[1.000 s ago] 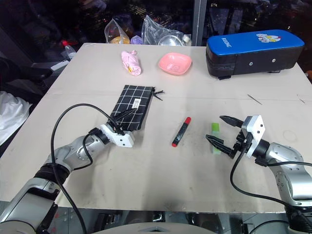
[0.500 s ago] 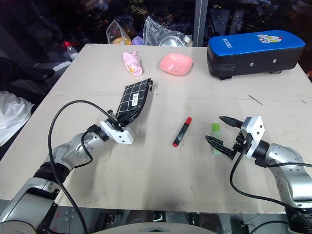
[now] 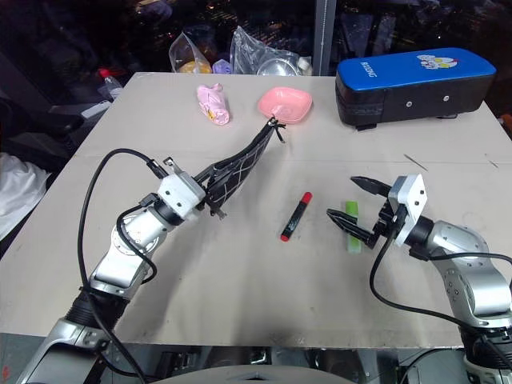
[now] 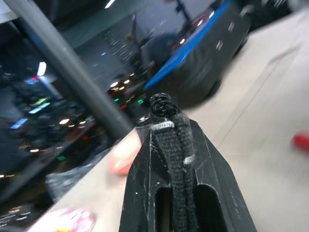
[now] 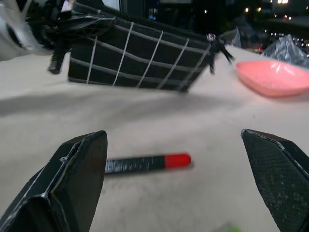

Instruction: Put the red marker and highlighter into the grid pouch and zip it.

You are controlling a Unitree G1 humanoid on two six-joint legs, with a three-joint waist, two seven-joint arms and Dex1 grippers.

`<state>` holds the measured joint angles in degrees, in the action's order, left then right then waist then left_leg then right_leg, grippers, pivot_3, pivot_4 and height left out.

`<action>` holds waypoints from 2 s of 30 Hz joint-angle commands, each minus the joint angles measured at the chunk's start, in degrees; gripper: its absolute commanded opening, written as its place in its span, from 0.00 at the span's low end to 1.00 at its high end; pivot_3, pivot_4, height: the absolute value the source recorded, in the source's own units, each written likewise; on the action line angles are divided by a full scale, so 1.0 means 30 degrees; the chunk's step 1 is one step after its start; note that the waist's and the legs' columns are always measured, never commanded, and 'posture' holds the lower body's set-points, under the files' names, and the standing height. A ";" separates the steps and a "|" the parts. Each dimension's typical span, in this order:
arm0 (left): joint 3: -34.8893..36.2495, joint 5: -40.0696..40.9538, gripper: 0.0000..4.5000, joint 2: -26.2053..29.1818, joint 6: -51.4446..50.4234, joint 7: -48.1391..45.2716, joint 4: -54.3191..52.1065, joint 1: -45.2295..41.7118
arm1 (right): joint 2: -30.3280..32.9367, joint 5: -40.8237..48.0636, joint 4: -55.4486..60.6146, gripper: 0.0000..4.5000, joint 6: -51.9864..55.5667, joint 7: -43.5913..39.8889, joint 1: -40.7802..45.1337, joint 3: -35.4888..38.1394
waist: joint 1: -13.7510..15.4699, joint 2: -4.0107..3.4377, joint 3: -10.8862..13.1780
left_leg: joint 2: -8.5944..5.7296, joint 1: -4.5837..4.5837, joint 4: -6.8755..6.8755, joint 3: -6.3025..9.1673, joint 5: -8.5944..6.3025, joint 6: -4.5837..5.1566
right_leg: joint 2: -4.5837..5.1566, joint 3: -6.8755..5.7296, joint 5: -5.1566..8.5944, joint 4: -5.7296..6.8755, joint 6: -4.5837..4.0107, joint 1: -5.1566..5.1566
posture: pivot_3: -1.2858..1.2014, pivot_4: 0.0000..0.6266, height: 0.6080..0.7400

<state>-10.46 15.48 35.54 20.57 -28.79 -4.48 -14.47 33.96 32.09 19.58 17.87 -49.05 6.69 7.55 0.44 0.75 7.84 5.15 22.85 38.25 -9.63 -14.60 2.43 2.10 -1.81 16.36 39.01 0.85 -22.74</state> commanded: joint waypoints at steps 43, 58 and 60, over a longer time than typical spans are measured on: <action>0.0607 -0.1624 0.02 -0.1116 0.8272 -0.8318 0.4239 -0.2513 | -0.0321 0.0576 0.0351 1.00 1.1907 0.6371 0.5847 -0.0999 | 0.0019 -0.0005 0.0010 | 0.0003 0.0039 -0.0012 0.0008 -0.0004 0.0005 | -0.0013 0.0028 0.0001 -0.0039 -0.0007 -0.0016 | 0.52 0.24 1.00; 0.0518 -0.1393 0.00 -0.0886 0.8057 -0.8542 0.3599 -0.1103 | -0.0932 0.0877 0.0379 0.55 1.2162 0.6389 0.6695 -0.1226 | -0.0014 -0.0007 0.0012 | 0.0011 0.0040 -0.0020 0.0017 -0.0006 0.0007 | -0.0008 0.0019 0.0001 -0.0041 -0.0007 -0.0017 | 0.52 0.24 1.00; 0.0484 -0.1364 0.00 -0.0885 0.8111 -0.8636 0.3653 -0.1040 | -0.0985 0.0934 0.0456 0.45 1.2224 0.6363 0.6744 -0.1219 | -0.0012 -0.0007 0.0013 | 0.0011 0.0041 -0.0020 0.0018 -0.0007 0.0009 | -0.0006 0.0018 0.0002 -0.0043 -0.0008 -0.0017 | 0.52 0.24 1.00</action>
<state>-9.13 10.80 32.36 44.45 -54.59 7.37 -17.80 31.11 33.97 19.16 54.74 -29.75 25.95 2.87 0.40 0.73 7.88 5.18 22.97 38.18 -9.57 -14.62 2.46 2.08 -1.76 16.36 38.88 0.82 -22.79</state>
